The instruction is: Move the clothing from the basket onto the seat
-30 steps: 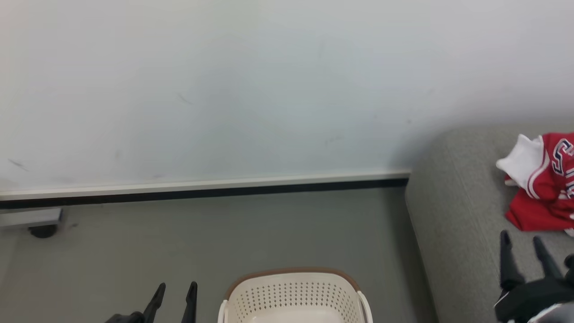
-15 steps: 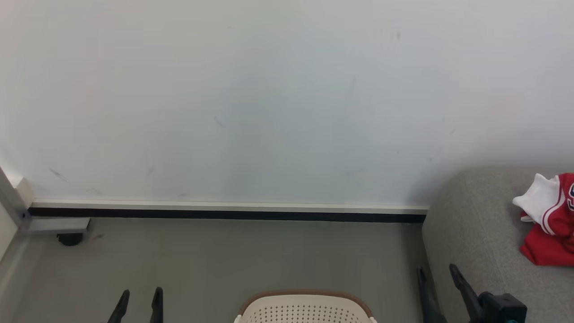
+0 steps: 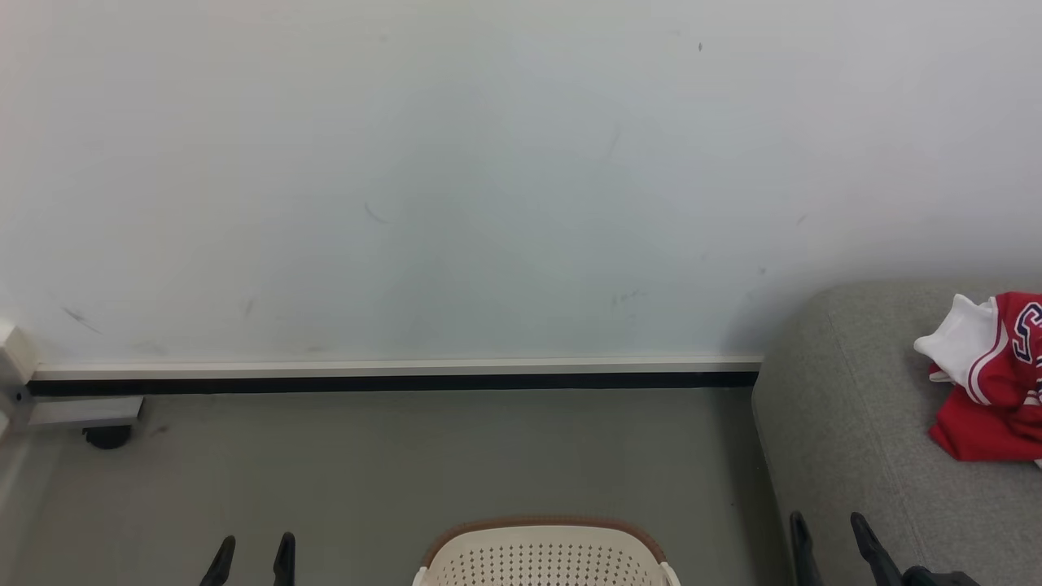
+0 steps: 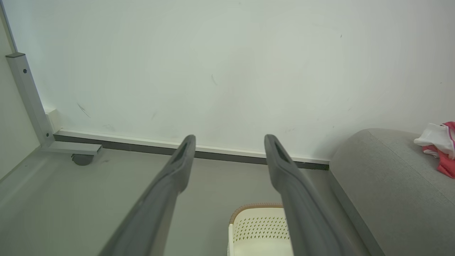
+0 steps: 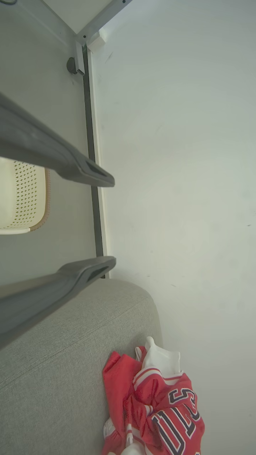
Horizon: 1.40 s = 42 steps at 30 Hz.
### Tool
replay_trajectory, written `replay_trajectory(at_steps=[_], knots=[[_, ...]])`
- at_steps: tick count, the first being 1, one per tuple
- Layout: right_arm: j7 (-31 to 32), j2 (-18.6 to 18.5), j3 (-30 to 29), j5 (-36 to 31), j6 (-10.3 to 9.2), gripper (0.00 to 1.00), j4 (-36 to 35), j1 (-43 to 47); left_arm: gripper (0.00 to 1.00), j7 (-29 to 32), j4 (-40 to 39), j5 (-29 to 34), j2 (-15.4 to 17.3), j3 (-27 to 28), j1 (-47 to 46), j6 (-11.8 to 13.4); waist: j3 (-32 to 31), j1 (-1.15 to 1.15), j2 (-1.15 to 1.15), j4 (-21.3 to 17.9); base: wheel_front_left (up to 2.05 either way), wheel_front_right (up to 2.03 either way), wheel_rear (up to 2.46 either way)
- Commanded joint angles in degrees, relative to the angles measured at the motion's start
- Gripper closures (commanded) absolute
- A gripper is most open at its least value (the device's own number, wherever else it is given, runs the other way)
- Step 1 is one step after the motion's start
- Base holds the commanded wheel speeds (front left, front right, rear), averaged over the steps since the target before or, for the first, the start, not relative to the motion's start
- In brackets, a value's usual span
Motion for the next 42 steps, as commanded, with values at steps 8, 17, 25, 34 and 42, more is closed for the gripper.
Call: replay_trajectory(at_steps=[8, 17, 25, 34, 42], knots=[[-0.05, 0.13, -0.49, 1.14, 0.0, 0.0, -0.89, 1.28, 0.0, -0.26, 1.08, 1.89, -1.82, 2.29, 0.51, -1.96, 0.53, 0.0, 0.0, -0.61, 0.0, 0.0, 0.0], [0.17, 0.14, -0.29, 1.5, 0.0, 0.0, -0.69, 1.0, 0.0, -0.26, 2.22, 3.23, -3.01, 3.48, 0.46, -3.0, -0.02, 0.0, 0.0, -0.82, 0.0, 0.0, 0.0], [0.01, 0.14, -0.3, 1.64, 0.0, 0.0, -0.72, 0.84, 0.0, -0.26, 2.56, 4.43, -3.8, 4.54, 0.61, -3.84, 0.05, 0.0, 0.0, -1.21, 0.0, 0.0, 0.0], [-0.13, 0.14, -0.47, 2.04, 0.0, 0.0, -0.81, 1.29, 0.0, -0.26, 2.54, 5.05, -4.63, 5.25, 1.06, -4.35, 0.39, 0.0, 0.0, -1.46, 0.0, 0.0, 0.0], [-0.01, 0.02, -0.61, 2.03, 0.0, 1.0, -0.71, 1.02, 1.0, 0.02, 2.62, 5.34, -5.12, 5.73, 0.01, -4.52, 0.44, 0.01, 0.0, -1.2, 0.0, 0.0, 0.0]])
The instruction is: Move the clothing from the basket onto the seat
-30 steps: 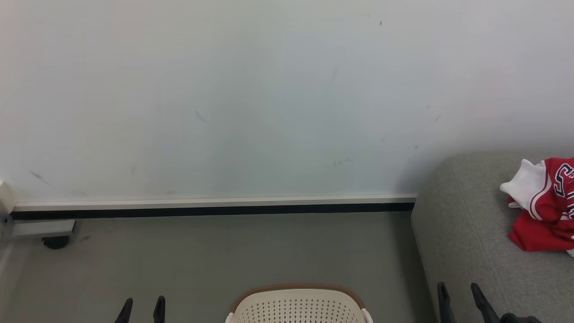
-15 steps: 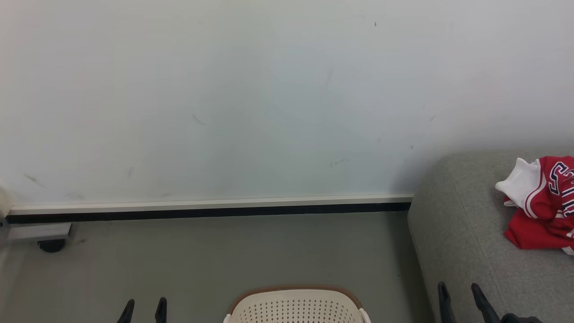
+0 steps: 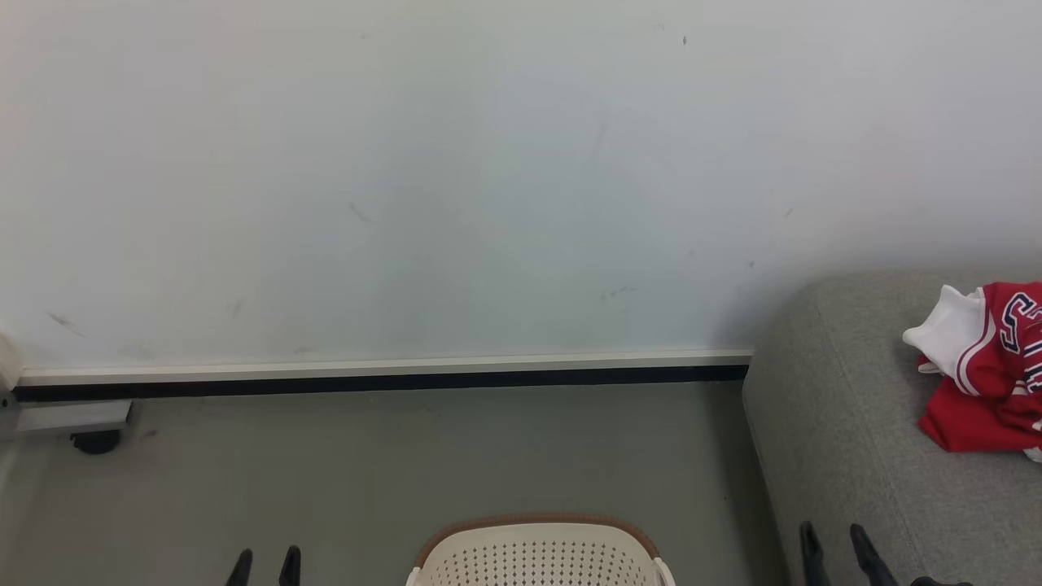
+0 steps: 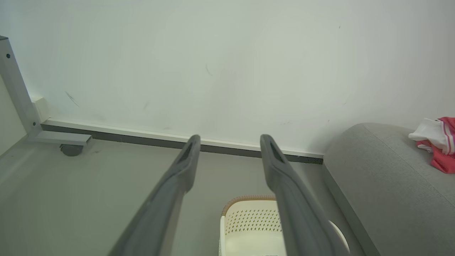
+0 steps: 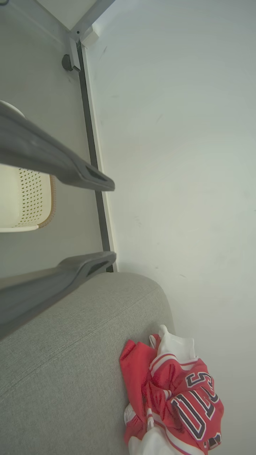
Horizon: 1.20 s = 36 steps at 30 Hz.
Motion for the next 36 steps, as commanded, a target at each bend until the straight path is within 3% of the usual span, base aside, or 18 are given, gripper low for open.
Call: replay_trajectory(at_steps=[1, 4, 36], knots=[[-0.03, -0.01, 0.06, 0.16, 0.0, 1.0, 0.35, 0.14, 1.0, 0.23, 0.45, -0.19, -0.04, 0.04, -0.08, 0.03, 0.01, 0.0, 0.0, -0.02, 0.0, 0.0, 0.0], [0.05, 0.01, 0.11, 0.16, 0.0, 1.0, 2.2, 0.56, 1.0, 0.4, 2.1, -0.18, -0.42, -0.32, 0.47, 0.04, 0.02, 0.0, 0.0, -0.02, 0.0, 0.0, 0.0], [2.54, -1.23, -0.98, 33.74, 0.0, 1.0, 6.6, -6.1, 1.0, 9.84, 1.95, -29.71, -1.6, 4.7, -2.41, -1.01, 1.8, 0.0, 0.0, -2.31, 0.0, 0.0, 0.0]])
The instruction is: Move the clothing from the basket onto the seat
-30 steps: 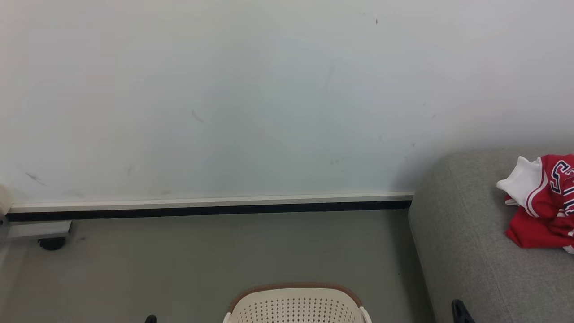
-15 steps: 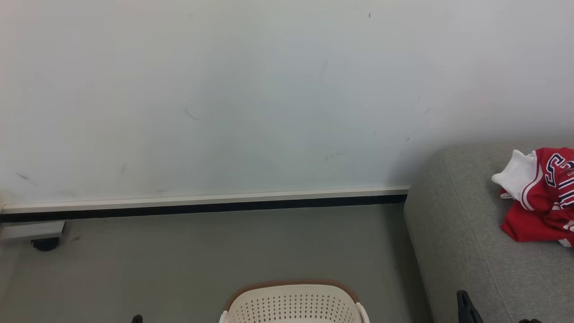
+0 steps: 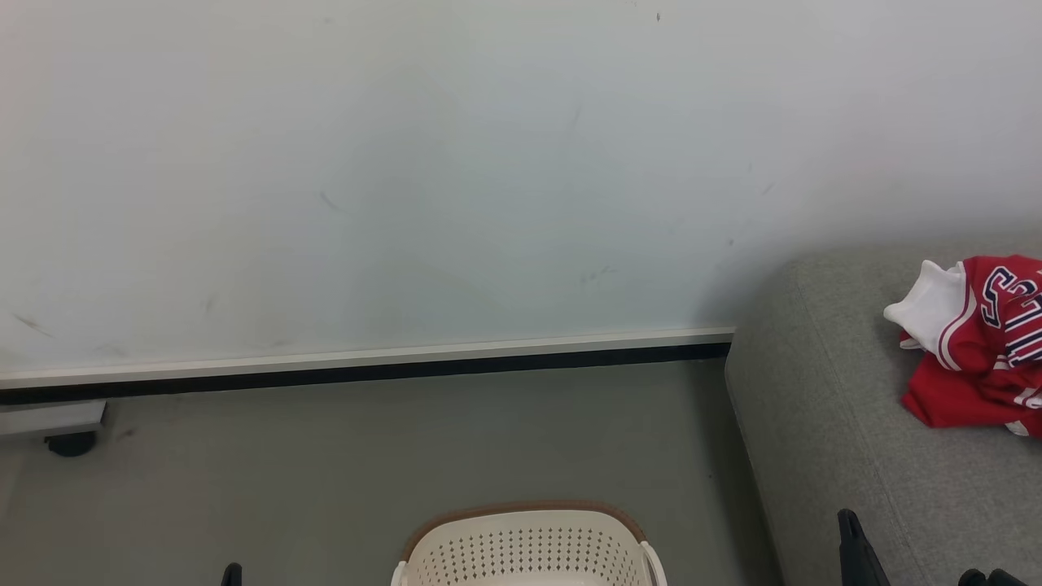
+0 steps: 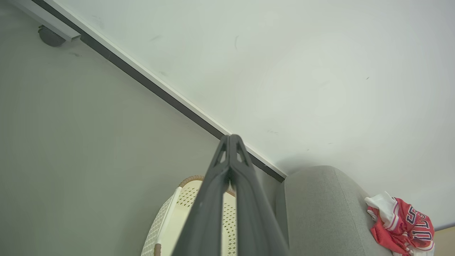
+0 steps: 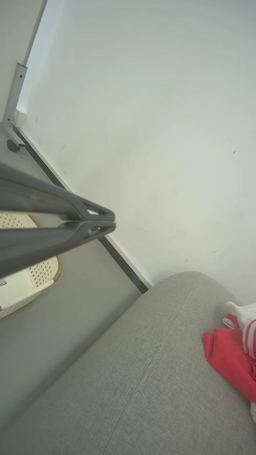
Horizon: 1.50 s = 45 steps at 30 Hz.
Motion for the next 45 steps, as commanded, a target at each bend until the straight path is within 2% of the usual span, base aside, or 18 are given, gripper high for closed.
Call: replay_trajectory(at_steps=[1, 20, 45], knots=[[0.12, -0.52, -0.18, 1.97, 0.0, 1.0, -0.27, -1.45, 1.0, 0.44, -0.83, -1.78, 0.05, 0.57, -1.96, -0.51, 0.09, 0.0, 0.0, -0.11, 0.0, 0.0, 0.0], [1.48, -0.82, -0.98, 16.51, 0.0, 1.0, 1.72, -4.39, 1.0, 4.61, -0.88, -14.81, -0.45, 2.73, -3.02, -0.95, 1.15, -0.01, 0.0, -1.47, 0.0, 0.0, 0.0], [3.09, -0.97, -2.02, 31.28, 0.01, 1.0, 3.86, -7.45, 1.0, 8.98, -0.92, -28.3, -0.99, 5.02, -4.28, -1.43, 2.49, -0.01, 0.0, -3.19, 0.0, 0.0, 0.0]])
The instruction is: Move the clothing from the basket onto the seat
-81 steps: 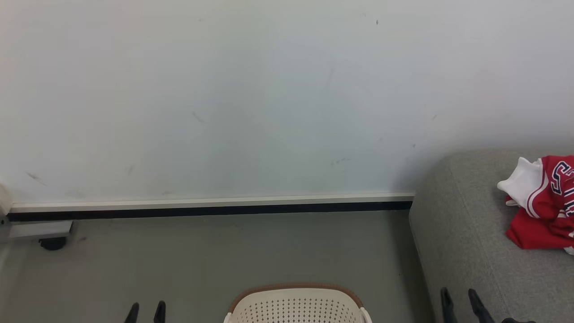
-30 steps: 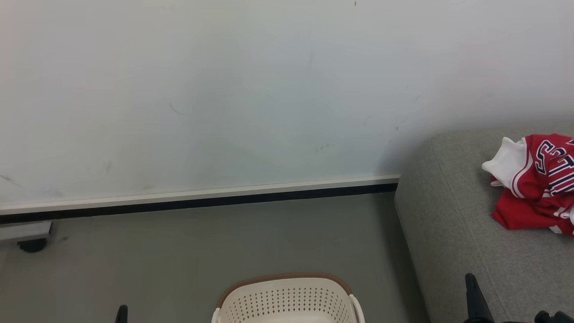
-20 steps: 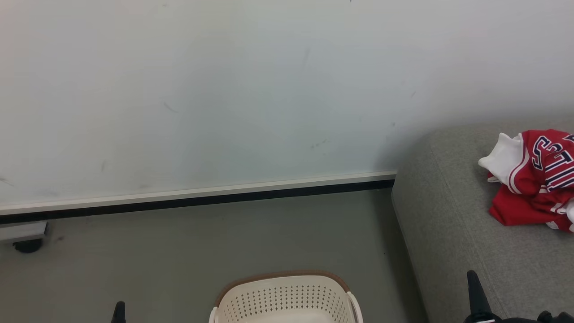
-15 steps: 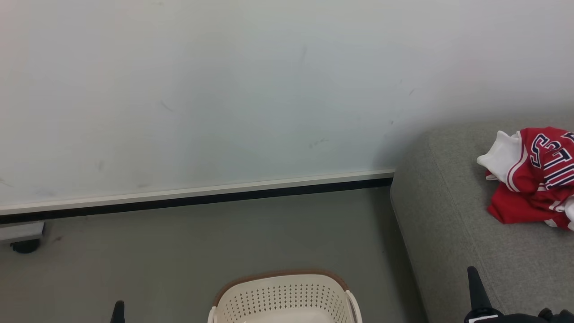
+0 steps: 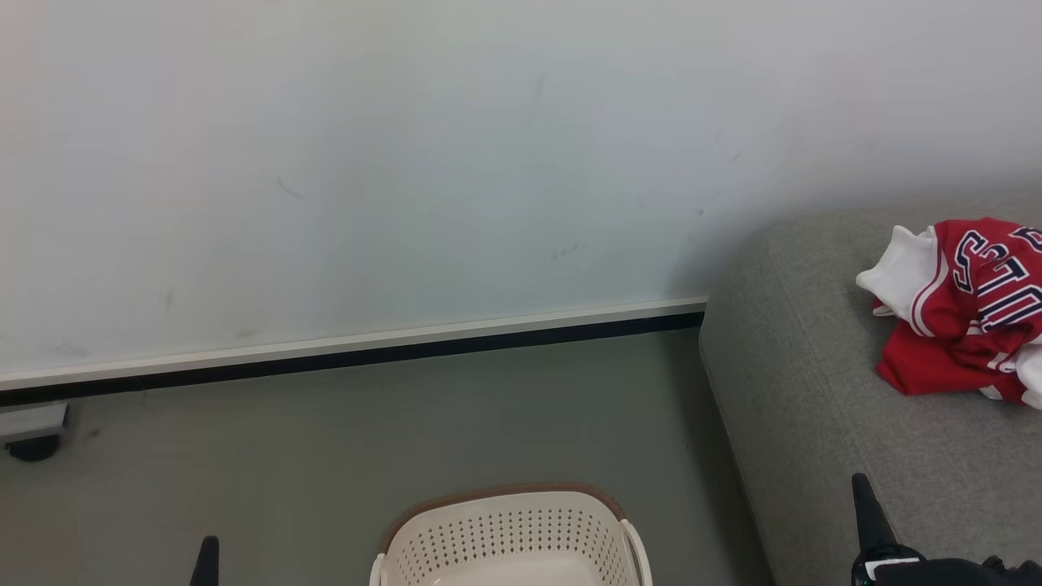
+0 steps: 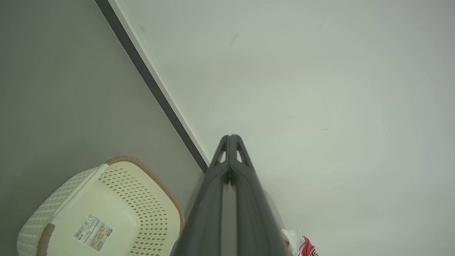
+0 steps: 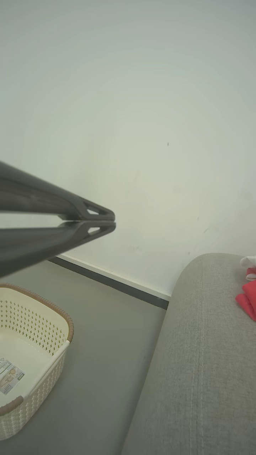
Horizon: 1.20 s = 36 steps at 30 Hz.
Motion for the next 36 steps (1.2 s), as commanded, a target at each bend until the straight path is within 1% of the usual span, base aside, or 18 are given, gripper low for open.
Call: replay_trajectory(at_steps=[1, 19, 36], knots=[[0.21, -0.44, -0.13, 1.73, 0.02, 1.0, -0.03, -1.35, 1.0, 0.51, -0.51, -1.61, 0.13, 0.49, -1.15, -0.38, 0.12, 0.0, 0.0, -0.14, 0.0, 0.0, 0.0], [1.34, -0.42, -0.94, 10.66, 0.02, 1.0, 1.33, -3.25, 1.0, 3.24, -0.49, -10.03, -0.25, 1.87, -1.77, -0.66, 1.12, 0.0, 0.0, -1.43, 0.0, 0.0, 0.0], [2.26, -0.33, -1.58, 17.6, 0.02, 1.0, 2.36, -4.41, 1.0, 5.37, -0.49, -16.43, -0.54, 2.99, -2.45, -0.88, 2.01, 0.0, 0.0, -2.58, 0.0, 0.0, 0.0]])
